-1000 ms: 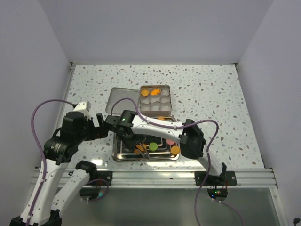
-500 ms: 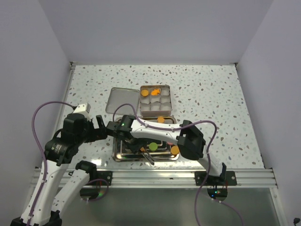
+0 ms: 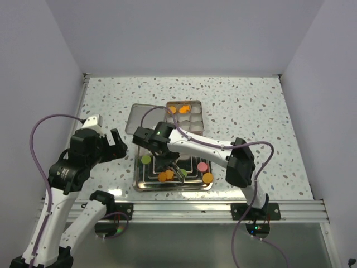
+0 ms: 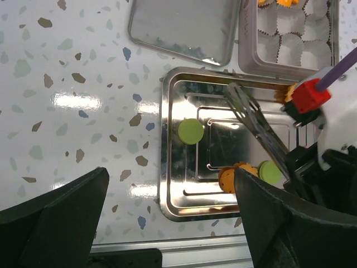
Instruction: Pack the cookies
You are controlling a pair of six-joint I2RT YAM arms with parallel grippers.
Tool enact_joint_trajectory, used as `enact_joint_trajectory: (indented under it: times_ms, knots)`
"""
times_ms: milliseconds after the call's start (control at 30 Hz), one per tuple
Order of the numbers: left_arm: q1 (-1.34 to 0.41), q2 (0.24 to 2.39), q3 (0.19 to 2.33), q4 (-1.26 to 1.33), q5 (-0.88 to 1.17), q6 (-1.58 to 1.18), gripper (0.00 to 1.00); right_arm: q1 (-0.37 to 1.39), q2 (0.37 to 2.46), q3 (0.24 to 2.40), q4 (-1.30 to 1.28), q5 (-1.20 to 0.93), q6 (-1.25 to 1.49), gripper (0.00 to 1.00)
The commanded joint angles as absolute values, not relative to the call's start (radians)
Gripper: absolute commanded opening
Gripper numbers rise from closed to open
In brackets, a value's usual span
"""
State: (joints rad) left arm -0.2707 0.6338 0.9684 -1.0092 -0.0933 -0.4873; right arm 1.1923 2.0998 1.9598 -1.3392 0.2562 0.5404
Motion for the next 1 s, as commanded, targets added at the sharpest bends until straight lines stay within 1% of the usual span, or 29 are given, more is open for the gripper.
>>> enact_joint_trajectory:
  times_ms: [0, 233, 333, 367, 500, 767, 933, 967]
  knots:
    - [-0.275, 0.650, 1.017, -0.982, -0.117, -0.500, 1.00, 1.151, 2.000, 1.999, -1.588, 0.301, 0.548, 0.36]
    - [-0.275, 0.657, 0.983, -0.974, -0.075, -0.503, 1.00, 1.146, 1.951, 1.961, -1.551, 0.192, 0.546, 0.39]
    - [-0.275, 0.666, 0.957, -0.936, 0.026, -0.503, 1.00, 1.146, 1.911, 1.936, -1.497, 0.131, 0.563, 0.39]
    - [-0.275, 0.669, 0.944, -0.902, 0.088, -0.509, 1.00, 1.146, 1.905, 1.950, -1.485, 0.117, 0.571, 0.39]
    - [-0.275, 0.692, 0.925, -0.813, 0.190, -0.577, 1.00, 1.146, 1.888, 2.026, -1.448, 0.071, 0.606, 0.40]
    - [-0.273, 0.854, 0.986, -0.718, 0.327, -0.784, 1.00, 1.140, 1.885, 2.169, -1.427, 0.095, 0.643, 0.40]
    - [-0.270, 0.949, 1.045, -0.795, 0.363, -0.876, 1.00, 1.126, 1.917, 2.262, -1.465, 0.161, 0.647, 0.40]
    - [-0.270, 0.968, 1.040, -0.792, 0.400, -0.912, 1.00, 1.121, 1.928, 2.298, -1.474, 0.182, 0.647, 0.40]
